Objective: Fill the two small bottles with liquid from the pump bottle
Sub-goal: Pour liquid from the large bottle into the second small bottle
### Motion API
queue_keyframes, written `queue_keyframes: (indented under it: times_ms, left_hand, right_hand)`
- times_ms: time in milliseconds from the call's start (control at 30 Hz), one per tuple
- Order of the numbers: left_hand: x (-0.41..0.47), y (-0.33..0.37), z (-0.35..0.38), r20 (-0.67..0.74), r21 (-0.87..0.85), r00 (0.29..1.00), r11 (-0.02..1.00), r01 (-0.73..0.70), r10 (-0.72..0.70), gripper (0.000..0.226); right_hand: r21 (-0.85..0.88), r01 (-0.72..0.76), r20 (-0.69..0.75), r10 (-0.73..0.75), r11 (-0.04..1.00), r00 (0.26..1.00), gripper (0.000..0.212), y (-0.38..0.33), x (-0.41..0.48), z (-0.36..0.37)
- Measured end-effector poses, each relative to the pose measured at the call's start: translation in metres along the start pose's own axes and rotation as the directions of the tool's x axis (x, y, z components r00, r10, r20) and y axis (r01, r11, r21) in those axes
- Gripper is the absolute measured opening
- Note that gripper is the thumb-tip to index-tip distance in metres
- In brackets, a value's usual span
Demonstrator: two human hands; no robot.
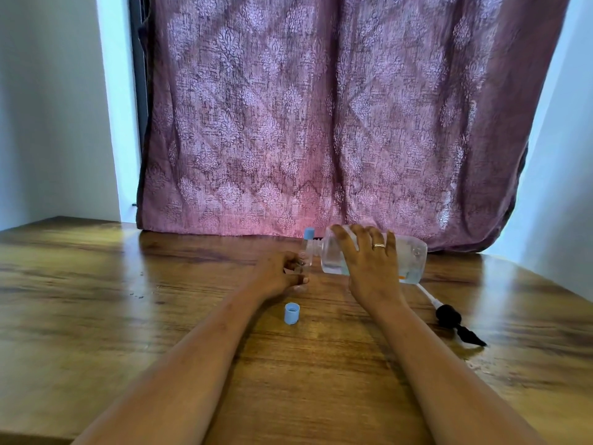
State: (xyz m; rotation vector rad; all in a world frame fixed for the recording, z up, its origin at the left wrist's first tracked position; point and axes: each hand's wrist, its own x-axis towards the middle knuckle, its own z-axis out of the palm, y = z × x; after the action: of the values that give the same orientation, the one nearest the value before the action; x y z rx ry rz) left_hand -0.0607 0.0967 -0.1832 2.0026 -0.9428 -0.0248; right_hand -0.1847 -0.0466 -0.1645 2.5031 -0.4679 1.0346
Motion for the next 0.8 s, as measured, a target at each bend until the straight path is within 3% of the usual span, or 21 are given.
queue_keyframes:
  times_ms: [800]
  left_hand:
    - [0.0024,-0.0011,-0.0005,-0.002,0.029,1.000,0.999,-0.019,0.019,0.037]
  right_hand:
    - [0.009,0.012,0.014,-0.012,1.000,1.000,0.097,0.0007,0.0009,0.0004]
